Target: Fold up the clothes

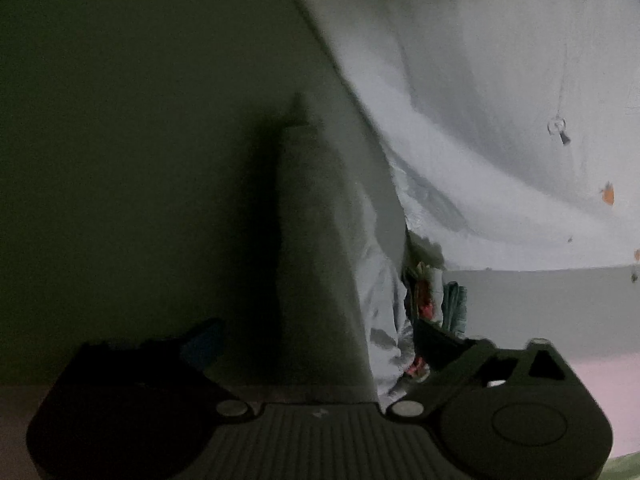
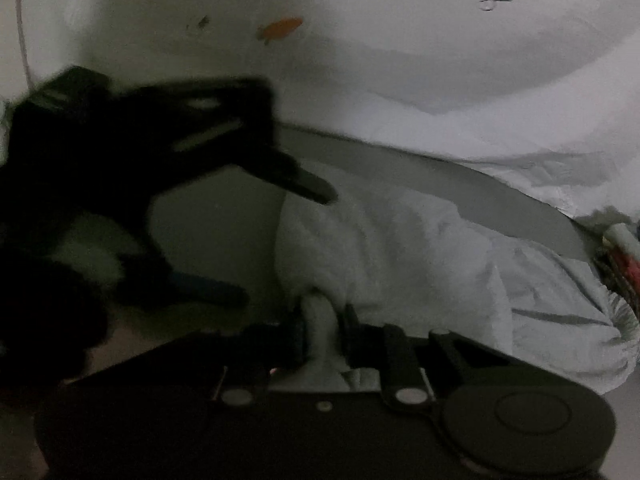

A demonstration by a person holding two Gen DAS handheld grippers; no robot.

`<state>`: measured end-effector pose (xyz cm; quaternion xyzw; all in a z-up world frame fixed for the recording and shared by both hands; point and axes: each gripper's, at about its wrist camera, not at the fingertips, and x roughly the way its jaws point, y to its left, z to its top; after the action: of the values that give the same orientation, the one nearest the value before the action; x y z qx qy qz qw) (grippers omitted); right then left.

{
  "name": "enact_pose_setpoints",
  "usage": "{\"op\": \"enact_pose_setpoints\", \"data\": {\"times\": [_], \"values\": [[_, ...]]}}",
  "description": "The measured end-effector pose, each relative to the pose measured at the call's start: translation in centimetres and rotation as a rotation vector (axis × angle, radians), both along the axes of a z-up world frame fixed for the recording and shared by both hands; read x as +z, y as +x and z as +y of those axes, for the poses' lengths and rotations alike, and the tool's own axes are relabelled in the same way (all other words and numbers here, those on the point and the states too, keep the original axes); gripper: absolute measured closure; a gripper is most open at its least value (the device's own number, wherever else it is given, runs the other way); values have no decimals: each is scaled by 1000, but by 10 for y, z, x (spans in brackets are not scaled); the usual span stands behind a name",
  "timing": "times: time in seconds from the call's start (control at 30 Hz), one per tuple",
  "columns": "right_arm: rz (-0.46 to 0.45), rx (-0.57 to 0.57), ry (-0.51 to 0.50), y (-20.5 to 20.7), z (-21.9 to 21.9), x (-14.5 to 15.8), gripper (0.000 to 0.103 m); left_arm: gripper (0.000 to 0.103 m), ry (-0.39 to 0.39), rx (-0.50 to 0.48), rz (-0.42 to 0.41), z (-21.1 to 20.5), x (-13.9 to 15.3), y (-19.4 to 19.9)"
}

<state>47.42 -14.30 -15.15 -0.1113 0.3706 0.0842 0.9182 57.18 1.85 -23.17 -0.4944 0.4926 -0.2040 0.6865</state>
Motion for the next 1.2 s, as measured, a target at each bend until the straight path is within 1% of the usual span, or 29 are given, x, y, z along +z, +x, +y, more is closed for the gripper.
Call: {"op": "enact_pose_setpoints", "data": {"times": [0.03,0.07,0.1,0.13,0.17,0.2,0.23,0.27,0.33,0.43,0.47,0.53,0.67,0.7,0.77,0.8,0.83,0.87,0.9,0.93,0.97,1.0,1.07,1.13,1.2], "values": [[-7,-3,12,0,-4,3,85,46,25,11,9,-5,2,5],[-16,-1,22,-2,-8,5,86,65,58,31,29,-10,5,10],[-25,1,32,-3,-12,7,86,77,83,49,45,-14,8,15],[-31,3,46,-3,-19,8,87,81,109,68,61,-18,10,19],[-37,3,68,-4,-25,11,87,83,124,85,68,-22,14,21],[-44,3,94,-6,-31,14,87,85,122,100,58,-26,21,20],[-51,-1,124,-8,-37,18,87,85,129,111,43,-31,29,19],[-60,-8,165,-8,-48,22,87,86,153,116,17,-39,39,16],[-78,-25,252,-6,-73,32,87,86,195,121,-28,-55,60,12],[-110,-36,382,-9,-120,48,87,86,220,134,-76,-88,94,8],[-119,-36,424,-12,-139,52,87,86,234,136,-98,-101,105,7],[-140,-41,496,-15,-181,62,87,86,296,129,-152,-139,131,3],[-173,-74,577,-19,-269,74,87,86,432,67,-251,-233,172,5],[-174,-95,606,-19,-294,73,87,85,450,45,-266,-260,177,10],[-172,-149,663,-20,-343,71,87,81,457,-6,-287,-312,180,21],[-168,-197,679,-19,-368,66,87,76,465,-36,-289,-339,176,27],[-163,-249,692,-18,-393,60,84,72,477,-58,-289,-362,172,33],[-159,-310,680,-14,-415,52,74,58,486,-81,-303,-385,164,37],[-148,-368,648,-10,-435,42,66,35,498,-102,-333,-407,155,43],[-118,-402,609,-3,-455,31,49,26,520,-119,-350,-427,143,49],[-86,-419,576,4,-472,20,47,23,552,-132,-328,-441,131,56],[-61,-430,552,9,-486,11,47,23,582,-148,-299,-455,122,61],[-24,-419,536,15,-508,-4,44,22,608,-170,-284,-460,110,58],[-2,-394,537,20,-520,-15,40,22,650,-172,-286,-451,106,43],[26,-376,523,25,-526,-24,40,21,706,-155,-267,-433,103,33]]}}
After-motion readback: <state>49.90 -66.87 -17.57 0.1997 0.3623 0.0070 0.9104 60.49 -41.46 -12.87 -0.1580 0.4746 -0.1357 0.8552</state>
